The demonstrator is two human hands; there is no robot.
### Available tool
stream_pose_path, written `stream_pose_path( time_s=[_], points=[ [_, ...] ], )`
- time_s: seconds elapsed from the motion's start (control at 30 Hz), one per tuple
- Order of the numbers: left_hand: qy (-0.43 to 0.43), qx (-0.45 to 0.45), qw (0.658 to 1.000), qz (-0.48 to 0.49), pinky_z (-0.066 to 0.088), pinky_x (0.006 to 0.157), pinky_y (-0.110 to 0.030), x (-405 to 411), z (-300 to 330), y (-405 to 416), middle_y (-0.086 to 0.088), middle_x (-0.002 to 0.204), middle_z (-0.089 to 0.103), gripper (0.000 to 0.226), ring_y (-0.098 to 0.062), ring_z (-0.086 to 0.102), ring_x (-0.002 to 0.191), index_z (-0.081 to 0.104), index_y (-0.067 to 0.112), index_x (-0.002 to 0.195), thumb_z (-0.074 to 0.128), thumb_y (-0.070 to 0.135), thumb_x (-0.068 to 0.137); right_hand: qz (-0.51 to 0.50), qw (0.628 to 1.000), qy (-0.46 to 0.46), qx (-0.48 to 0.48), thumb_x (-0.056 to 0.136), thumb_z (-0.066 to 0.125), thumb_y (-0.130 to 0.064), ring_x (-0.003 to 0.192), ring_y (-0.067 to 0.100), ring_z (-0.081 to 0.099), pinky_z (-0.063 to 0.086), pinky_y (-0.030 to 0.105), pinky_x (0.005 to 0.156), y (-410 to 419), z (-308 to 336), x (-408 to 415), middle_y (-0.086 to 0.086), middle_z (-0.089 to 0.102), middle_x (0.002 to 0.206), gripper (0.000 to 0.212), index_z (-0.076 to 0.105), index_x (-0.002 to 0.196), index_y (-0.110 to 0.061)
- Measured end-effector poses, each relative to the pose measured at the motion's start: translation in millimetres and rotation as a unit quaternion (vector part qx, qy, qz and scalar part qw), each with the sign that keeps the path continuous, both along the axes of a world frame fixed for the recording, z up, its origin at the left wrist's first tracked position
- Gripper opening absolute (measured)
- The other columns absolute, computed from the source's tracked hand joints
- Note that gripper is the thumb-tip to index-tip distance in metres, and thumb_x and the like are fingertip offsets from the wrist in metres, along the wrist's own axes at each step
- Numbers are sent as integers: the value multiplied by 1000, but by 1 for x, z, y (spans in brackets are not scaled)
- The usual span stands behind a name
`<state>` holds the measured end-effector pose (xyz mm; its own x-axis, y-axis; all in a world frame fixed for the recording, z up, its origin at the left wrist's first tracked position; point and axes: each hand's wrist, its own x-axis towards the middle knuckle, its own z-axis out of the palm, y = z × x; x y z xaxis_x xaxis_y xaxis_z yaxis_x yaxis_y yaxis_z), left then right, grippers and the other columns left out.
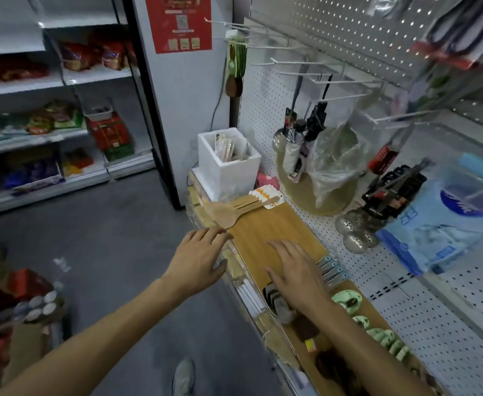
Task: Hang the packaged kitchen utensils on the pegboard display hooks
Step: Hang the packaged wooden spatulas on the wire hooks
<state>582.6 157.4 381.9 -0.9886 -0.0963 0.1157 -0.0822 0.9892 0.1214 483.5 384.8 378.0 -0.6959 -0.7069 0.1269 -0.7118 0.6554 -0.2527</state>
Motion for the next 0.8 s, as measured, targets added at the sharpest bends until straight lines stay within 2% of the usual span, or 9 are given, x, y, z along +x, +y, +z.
stream_pose_path(
  time_s=[0.33, 0.6, 0.8],
  points=[
    [-24, 27, 997, -61, 40, 104, -37, -90, -11, -131, 5, 139, 50, 50, -20, 49, 127, 46, 27, 137, 54, 43, 89, -72, 996, -34, 31, 95, 54, -39, 130, 13, 40, 45, 31, 103, -126, -11, -56, -6, 45, 142, 55, 38, 144, -22],
    [-67, 54, 993, -80, 40, 103, -37, -172, -54, -177, 7, 137, 49, 48, -20, 51, 123, 46, 29, 136, 53, 43, 90, -111, 991, -70, 36, 95, 53, -40, 127, 12, 41, 45, 30, 100, -178, -49, -127, -7, 46, 141, 53, 38, 143, -24],
    [-100, 49, 990, -89, 38, 104, -39, -248, -100, -202, 5, 139, 48, 48, -22, 49, 124, 43, 27, 137, 51, 40, 92, -135, 984, -118, 24, 96, 55, -36, 126, 15, 43, 43, 31, 99, -207, -101, -201, -3, 49, 139, 51, 41, 142, -21]
  ],
)
